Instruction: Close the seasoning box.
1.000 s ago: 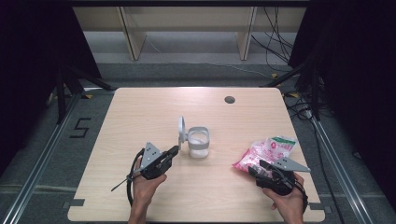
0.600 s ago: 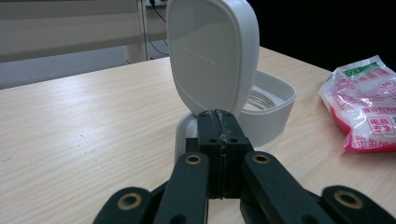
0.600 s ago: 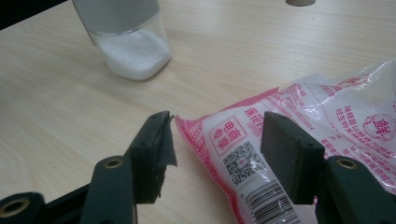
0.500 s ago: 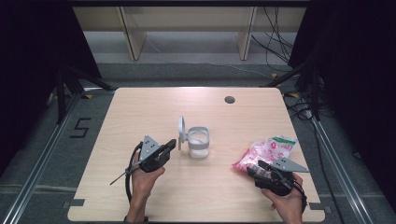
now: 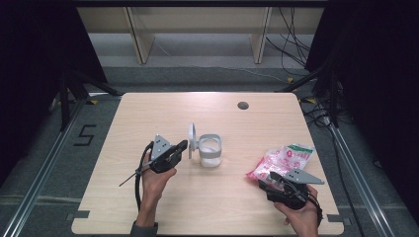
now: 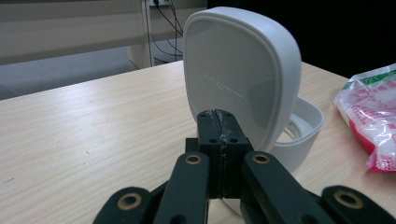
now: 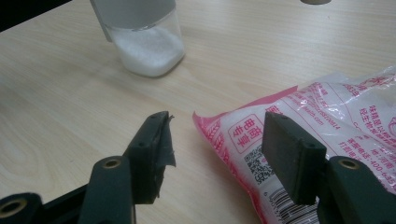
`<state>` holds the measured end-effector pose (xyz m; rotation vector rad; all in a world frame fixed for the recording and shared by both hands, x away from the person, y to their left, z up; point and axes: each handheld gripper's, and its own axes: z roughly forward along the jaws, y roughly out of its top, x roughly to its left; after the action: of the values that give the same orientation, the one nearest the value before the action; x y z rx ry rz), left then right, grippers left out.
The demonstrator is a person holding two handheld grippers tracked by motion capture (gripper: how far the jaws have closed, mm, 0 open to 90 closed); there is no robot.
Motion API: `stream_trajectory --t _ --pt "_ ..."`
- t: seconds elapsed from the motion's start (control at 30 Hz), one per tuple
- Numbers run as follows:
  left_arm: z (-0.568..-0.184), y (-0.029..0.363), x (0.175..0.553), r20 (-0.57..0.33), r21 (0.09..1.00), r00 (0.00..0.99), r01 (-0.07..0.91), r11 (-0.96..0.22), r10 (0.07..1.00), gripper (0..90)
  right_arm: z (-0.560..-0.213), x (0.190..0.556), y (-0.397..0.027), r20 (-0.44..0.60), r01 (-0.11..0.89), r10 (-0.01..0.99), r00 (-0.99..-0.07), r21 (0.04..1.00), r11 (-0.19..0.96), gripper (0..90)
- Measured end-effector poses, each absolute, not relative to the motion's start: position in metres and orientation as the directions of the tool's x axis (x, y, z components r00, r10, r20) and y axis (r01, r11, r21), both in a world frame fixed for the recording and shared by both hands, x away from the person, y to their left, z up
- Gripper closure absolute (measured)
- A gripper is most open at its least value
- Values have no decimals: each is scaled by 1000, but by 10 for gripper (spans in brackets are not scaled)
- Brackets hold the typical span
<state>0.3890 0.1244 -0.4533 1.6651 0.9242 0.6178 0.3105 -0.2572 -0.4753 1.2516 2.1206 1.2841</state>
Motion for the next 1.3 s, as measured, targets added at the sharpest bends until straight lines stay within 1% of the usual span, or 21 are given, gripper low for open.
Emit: stream_trajectory --t 0.07,0.1,0.13,0.2,0.23,0.27,0.3,0.33,0.43,0.47,0.5,0.53,0.57,0.67,0.7,0.8,0.87,0.9,1.1,1.13,1.3 --pt "-452 124 390 -49 955 566 268 -127 823 892 -475 310 -257 133 504 831 -540 841 194 427" --pt "-453 123 391 -64 954 564 277 -115 823 892 -475 310 -258 129 502 831 -541 842 196 427" --pt "-453 123 392 -45 956 575 262 -132 817 892 -475 310 -258 124 498 830 -544 844 201 426" --pt "-453 122 392 -46 954 572 268 -134 819 892 -475 310 -258 117 482 826 -552 853 202 426" --pt "-453 121 392 -48 954 572 269 -132 819 892 -476 308 -256 158 505 826 -540 847 167 426" --pt "-452 121 393 -44 954 574 267 -136 818 892 -474 306 -255 179 530 827 -533 832 162 425" --pt "-452 121 393 -45 953 572 270 -136 819 892 -475 308 -257 132 503 823 -552 840 202 425" --pt "-451 120 393 -40 954 574 266 -140 818 892 -475 307 -256 146 515 827 -543 836 190 424" --pt "-449 120 395 -41 954 571 267 -138 820 892 -476 308 -255 143 501 815 -562 843 197 422" --pt "-449 120 396 -40 954 572 266 -139 820 892 -475 305 -254 154 518 821 -549 834 190 421" --pt "-449 119 396 -53 954 566 273 -126 823 892 -475 306 -255 144 508 817 -559 838 200 420" --pt "-448 120 397 -27 954 576 259 -151 817 892 -476 307 -254 137 507 821 -554 837 203 418" --pt "-448 119 398 -36 955 578 261 -143 815 892 -476 306 -254 133 506 819 -559 837 210 416" --pt "-448 118 399 -35 954 576 263 -144 817 892 -477 305 -253 155 504 810 -566 843 190 412" --pt "-448 118 399 -31 953 575 263 -149 818 892 -476 303 -251 173 520 817 -551 836 174 411" --pt "-449 117 400 -53 954 572 272 -129 819 892 -477 304 -252 131 497 815 -565 842 209 410" --pt "-448 117 400 -49 952 568 275 -133 822 892 -477 302 -251 152 508 815 -558 840 191 409" --pt "-448 117 400 -51 954 572 270 -129 819 892 -477 303 -253 129 494 808 -574 842 216 410" --pt "-445 117 401 -33 953 572 265 -146 820 892 -479 303 -251 122 484 808 -576 848 217 409" --pt "-444 116 401 -34 953 574 264 -145 818 892 -478 300 -248 155 511 814 -560 838 191 409" --pt "-442 114 402 -29 954 577 259 -149 816 892 -477 300 -251 120 487 805 -582 844 227 410"
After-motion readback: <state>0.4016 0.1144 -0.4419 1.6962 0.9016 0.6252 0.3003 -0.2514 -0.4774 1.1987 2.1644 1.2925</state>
